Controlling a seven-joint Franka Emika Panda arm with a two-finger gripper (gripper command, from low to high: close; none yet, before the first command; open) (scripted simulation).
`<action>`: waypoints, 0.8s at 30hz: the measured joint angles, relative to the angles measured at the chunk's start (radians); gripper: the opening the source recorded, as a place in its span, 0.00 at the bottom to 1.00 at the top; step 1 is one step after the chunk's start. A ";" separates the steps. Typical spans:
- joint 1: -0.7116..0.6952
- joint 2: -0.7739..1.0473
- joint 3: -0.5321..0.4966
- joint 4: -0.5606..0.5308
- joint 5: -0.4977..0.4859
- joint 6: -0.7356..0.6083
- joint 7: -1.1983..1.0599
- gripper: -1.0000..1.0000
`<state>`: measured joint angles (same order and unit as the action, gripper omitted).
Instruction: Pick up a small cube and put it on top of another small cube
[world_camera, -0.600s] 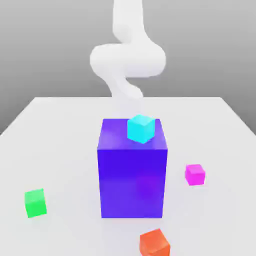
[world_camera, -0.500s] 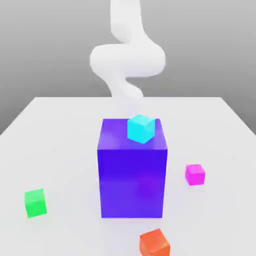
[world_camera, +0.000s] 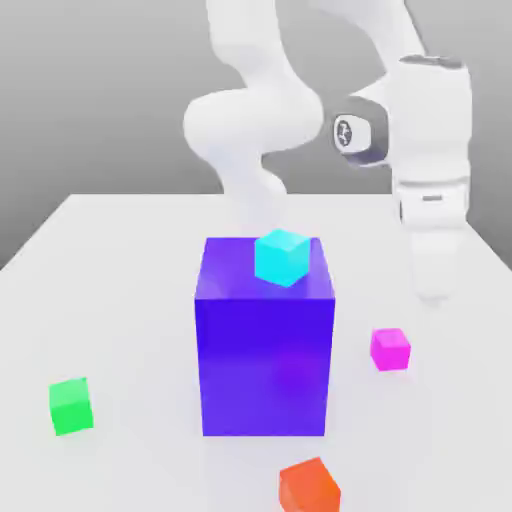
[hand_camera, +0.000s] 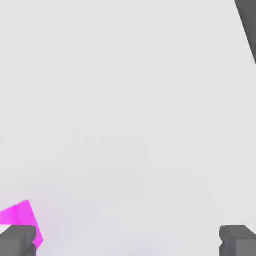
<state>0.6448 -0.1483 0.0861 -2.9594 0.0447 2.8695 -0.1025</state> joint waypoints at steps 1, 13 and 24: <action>0.018 0.042 0.010 -0.022 -0.002 0.035 -0.032 0.50; 0.118 0.372 -0.078 0.009 -0.061 0.304 -0.025 0.00; 0.089 0.152 -0.038 -0.031 -0.025 0.123 -0.051 0.00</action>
<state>0.7333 0.0040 0.0477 -2.9905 0.0195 2.9929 -0.1531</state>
